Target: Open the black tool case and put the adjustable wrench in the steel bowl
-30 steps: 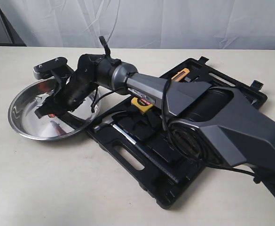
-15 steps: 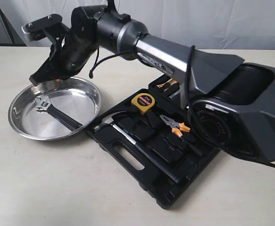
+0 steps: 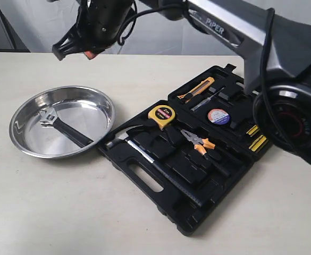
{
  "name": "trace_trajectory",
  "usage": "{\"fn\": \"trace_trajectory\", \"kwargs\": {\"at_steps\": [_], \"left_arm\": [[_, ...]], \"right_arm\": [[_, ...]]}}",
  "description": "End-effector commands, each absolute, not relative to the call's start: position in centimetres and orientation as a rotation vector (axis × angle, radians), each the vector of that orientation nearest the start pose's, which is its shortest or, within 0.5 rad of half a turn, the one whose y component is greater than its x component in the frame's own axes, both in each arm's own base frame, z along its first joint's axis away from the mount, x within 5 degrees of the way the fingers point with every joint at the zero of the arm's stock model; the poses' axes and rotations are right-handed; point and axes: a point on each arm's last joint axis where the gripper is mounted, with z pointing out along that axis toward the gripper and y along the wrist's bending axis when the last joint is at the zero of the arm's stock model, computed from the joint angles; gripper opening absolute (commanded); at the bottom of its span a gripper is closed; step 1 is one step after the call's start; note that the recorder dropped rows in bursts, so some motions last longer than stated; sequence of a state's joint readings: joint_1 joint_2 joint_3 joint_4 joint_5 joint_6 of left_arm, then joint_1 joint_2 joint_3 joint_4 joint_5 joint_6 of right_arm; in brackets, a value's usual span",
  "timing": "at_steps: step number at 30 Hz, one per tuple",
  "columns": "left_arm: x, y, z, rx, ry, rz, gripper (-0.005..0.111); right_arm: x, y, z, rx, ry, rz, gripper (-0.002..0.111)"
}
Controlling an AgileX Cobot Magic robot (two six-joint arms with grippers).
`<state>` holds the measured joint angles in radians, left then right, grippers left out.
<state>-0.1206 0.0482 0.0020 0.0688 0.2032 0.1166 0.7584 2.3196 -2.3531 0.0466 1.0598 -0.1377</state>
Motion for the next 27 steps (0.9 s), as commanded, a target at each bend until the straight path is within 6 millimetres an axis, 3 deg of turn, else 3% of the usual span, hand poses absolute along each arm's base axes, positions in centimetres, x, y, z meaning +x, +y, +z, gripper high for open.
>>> {"fn": "trace_trajectory", "kwargs": {"at_steps": [1,4,8,13,17,21,27], "left_arm": [[5.9,-0.6,19.3,0.249,1.701,0.056,0.0],[5.9,-0.6,19.3,0.249,1.701,0.056,0.0],[5.9,-0.6,19.3,0.249,1.701,0.056,0.0],[5.9,-0.6,19.3,0.249,1.701,0.056,0.0],[5.9,-0.6,19.3,0.249,1.701,0.056,0.0],[5.9,-0.6,19.3,0.249,1.701,0.056,0.0],[5.9,-0.6,19.3,0.249,1.701,0.056,0.0]], "right_arm": [[37.4,34.0,31.4,-1.02,2.29,0.242,-0.001],[36.1,32.2,35.1,-0.979,2.281,0.215,-0.001],[35.1,30.4,38.4,-0.933,2.238,0.145,-0.001],[32.0,26.6,45.3,-0.843,2.106,0.094,-0.001],[30.0,24.5,48.6,-0.798,2.034,0.087,-0.001],[29.1,22.3,49.7,-0.726,2.027,0.001,-0.001],[28.9,18.5,48.3,-0.628,2.138,-0.075,-0.001]]}}
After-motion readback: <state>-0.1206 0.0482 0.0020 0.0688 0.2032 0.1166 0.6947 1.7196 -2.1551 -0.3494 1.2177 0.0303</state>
